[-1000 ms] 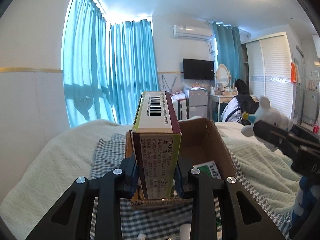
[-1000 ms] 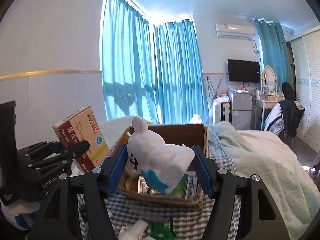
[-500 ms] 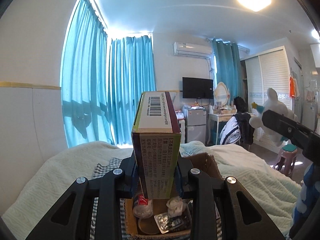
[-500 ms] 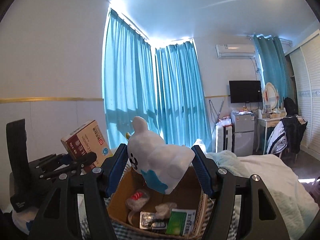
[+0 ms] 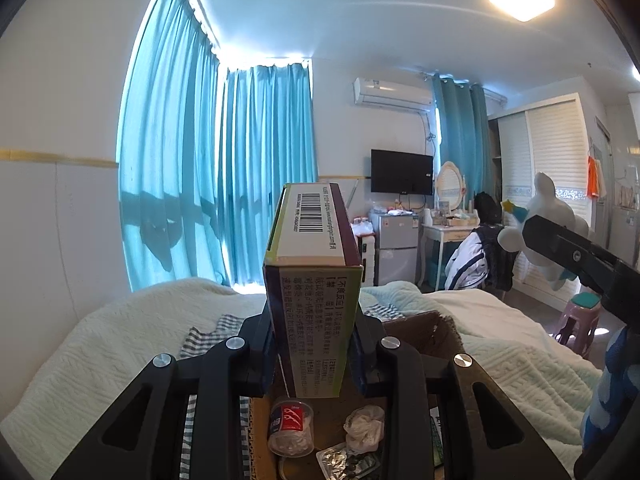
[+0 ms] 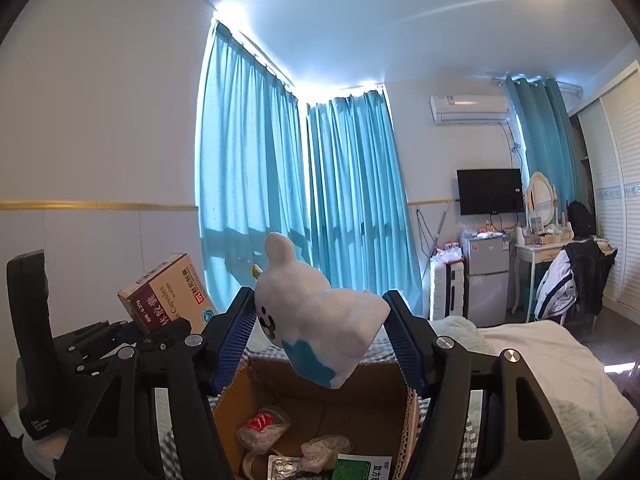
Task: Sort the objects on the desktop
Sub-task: 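Carry the medicine box and plush bunny up over the cardboard box with both tools, then lower both tools into the box and open them to drop the items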
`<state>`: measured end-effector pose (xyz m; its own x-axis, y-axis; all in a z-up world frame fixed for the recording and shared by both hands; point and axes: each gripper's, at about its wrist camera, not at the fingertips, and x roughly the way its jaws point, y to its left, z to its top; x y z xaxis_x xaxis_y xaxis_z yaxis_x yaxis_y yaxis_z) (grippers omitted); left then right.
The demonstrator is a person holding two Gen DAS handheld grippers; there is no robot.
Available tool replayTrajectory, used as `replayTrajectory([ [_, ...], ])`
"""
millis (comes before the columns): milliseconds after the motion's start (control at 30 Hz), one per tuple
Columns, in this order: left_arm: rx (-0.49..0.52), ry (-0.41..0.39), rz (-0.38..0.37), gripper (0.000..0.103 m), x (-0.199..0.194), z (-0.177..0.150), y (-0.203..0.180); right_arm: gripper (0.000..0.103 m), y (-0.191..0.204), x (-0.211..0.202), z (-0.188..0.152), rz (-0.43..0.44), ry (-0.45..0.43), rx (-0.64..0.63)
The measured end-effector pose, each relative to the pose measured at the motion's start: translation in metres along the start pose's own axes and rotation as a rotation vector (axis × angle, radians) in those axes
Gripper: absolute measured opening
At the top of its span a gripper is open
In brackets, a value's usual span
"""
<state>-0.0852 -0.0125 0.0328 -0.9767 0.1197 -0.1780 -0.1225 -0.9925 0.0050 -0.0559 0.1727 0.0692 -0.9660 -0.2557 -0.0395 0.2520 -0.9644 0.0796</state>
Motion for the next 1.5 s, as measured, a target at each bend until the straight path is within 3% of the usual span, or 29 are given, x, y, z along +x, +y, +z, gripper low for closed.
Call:
replayTrajectory([
  [467, 0.008, 0.192, -0.016, 0.03, 0.085, -0.067, 0.004, 0.064, -0.009, 0.089, -0.085, 0.006, 0.229, -0.012],
  [733, 0.015, 0.345, -0.029, 0.03, 0.119, -0.106, 0.003, 0.064, -0.025, 0.131, -0.136, -0.053, 0.433, -0.005],
  [867, 0.016, 0.355, -0.023, 0.03, 0.12, -0.112, 0.001, 0.064, -0.035, 0.139, -0.153, -0.098, 0.502, -0.013],
  [967, 0.029, 0.358, -0.013, 0.037, 0.117, -0.111, -0.002, 0.065, -0.038, 0.137, -0.154, -0.108, 0.497, -0.008],
  [1033, 0.033, 0.349, 0.001, 0.058, 0.112, -0.108, -0.003, 0.07, -0.038, 0.133, -0.151, -0.12, 0.476, -0.01],
  [1167, 0.038, 0.317, 0.026, 0.075, 0.099, -0.1, -0.002, 0.076, -0.038, 0.127, -0.137, -0.133, 0.457, 0.01],
  [1233, 0.027, 0.298, 0.055, 0.091, 0.091, -0.095, 0.001, 0.081, -0.035, 0.121, -0.129, -0.14, 0.44, 0.001],
  [1367, -0.012, 0.27, 0.08, 0.095, 0.072, -0.082, 0.009, 0.089, -0.032, 0.102, -0.116, -0.133, 0.374, 0.011],
  [1500, -0.031, 0.24, 0.099, 0.1, 0.056, -0.065, 0.021, 0.09, -0.03, 0.08, -0.104, -0.12, 0.319, 0.037],
])
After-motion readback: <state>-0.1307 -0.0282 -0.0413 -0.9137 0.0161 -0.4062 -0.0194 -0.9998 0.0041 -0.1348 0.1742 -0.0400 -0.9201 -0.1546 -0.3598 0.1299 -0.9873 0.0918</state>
